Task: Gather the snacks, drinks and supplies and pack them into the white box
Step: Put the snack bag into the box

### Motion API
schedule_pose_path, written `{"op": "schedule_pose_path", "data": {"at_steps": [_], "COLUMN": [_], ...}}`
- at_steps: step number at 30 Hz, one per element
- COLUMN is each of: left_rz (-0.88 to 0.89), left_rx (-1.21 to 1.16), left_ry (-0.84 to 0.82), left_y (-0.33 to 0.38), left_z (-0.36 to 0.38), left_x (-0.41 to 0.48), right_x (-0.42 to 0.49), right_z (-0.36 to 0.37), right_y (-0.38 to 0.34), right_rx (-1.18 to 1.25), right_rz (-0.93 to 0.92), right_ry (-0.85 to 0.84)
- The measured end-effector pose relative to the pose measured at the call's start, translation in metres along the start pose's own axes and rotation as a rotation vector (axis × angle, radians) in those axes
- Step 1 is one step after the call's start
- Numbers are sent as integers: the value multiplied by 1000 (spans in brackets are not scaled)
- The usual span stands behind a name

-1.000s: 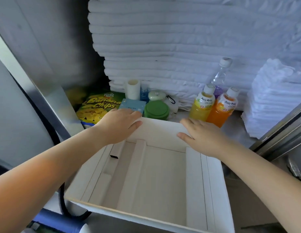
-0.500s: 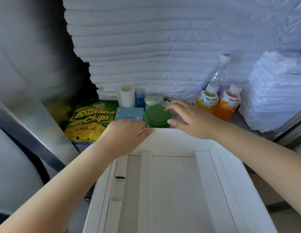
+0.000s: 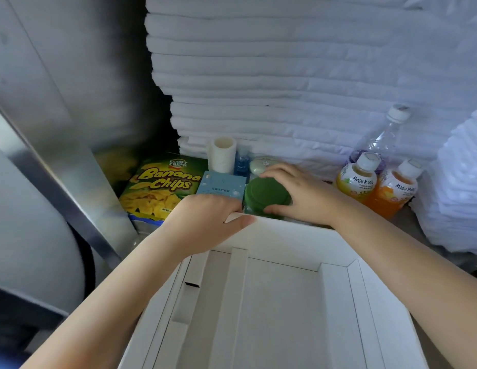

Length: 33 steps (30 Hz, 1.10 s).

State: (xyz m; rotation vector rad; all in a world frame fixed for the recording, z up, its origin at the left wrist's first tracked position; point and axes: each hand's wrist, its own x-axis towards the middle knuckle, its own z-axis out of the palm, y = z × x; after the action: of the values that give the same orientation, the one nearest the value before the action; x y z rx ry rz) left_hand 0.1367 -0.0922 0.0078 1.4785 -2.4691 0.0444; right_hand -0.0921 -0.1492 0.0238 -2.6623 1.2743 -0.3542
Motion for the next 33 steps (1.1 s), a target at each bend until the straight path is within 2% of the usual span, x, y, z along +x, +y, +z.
{"op": "schedule_pose_path", "data": {"at_steps": [12, 21, 33], "left_rz": [-41, -92, -88], "left_rx": [-46, -96, -91], "left_ry": [23, -21, -26], "left_y": [2, 4, 2], "left_z": [-4, -10, -7], "left_x": [-11, -3, -4], "right_x": [-1, 7, 7], "right_z": [0, 7, 9], "right_y": [-3, 1, 3], "right_rx": [3, 8, 60], "right_rz": [27, 107, 169], "right_ry": [-31, -100, -82]}}
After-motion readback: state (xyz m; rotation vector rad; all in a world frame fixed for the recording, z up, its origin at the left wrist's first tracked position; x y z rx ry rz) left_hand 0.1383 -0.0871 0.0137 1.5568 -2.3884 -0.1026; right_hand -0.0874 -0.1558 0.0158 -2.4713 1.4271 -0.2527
